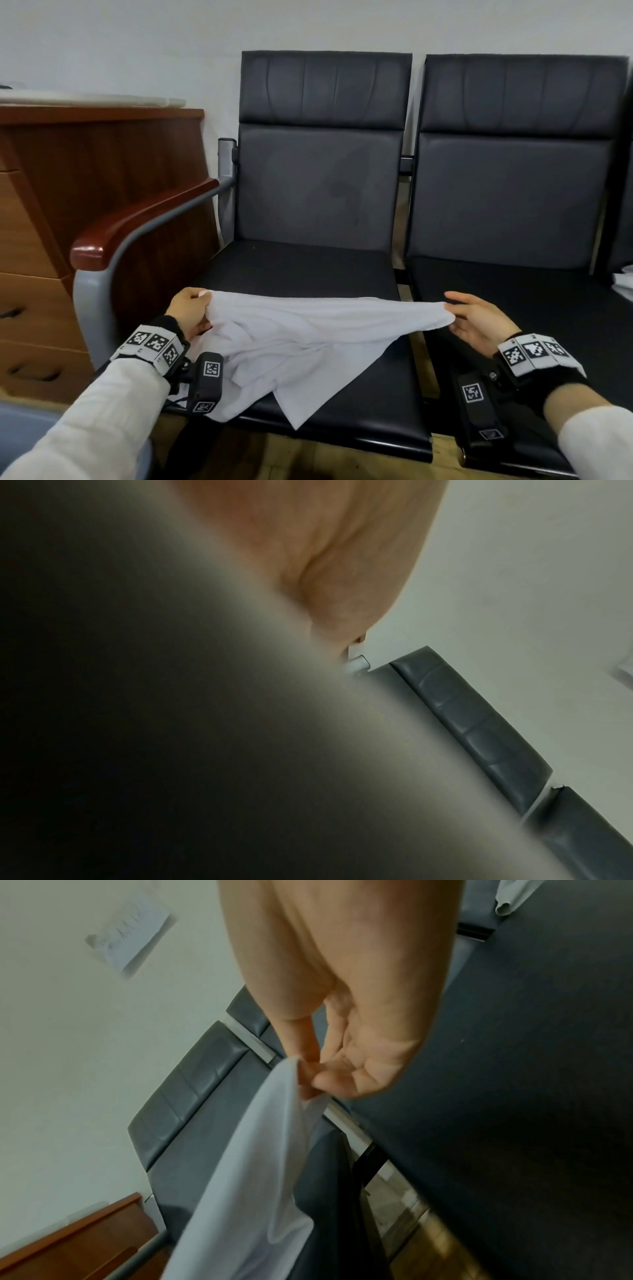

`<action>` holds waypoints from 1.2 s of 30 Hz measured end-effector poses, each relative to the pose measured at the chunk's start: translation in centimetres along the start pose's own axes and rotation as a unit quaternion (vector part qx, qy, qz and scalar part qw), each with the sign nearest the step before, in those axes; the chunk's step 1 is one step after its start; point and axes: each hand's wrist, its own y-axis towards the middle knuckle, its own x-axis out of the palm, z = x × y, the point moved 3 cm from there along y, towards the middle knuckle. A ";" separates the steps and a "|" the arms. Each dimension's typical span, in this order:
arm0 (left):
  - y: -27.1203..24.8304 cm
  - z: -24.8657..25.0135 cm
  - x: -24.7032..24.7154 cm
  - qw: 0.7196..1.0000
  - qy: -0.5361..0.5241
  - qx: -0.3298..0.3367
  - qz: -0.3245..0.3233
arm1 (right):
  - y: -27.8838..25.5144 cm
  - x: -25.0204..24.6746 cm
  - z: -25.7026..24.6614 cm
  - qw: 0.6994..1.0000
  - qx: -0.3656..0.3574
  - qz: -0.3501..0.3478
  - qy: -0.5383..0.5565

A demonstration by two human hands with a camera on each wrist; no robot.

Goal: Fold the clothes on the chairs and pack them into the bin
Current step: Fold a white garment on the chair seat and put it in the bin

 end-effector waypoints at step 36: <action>-3.8 2.9 -2.1 0.908 0.382 0.148 0.090 | -1.2 0.9 -1.0 0.839 -0.199 0.120 -0.492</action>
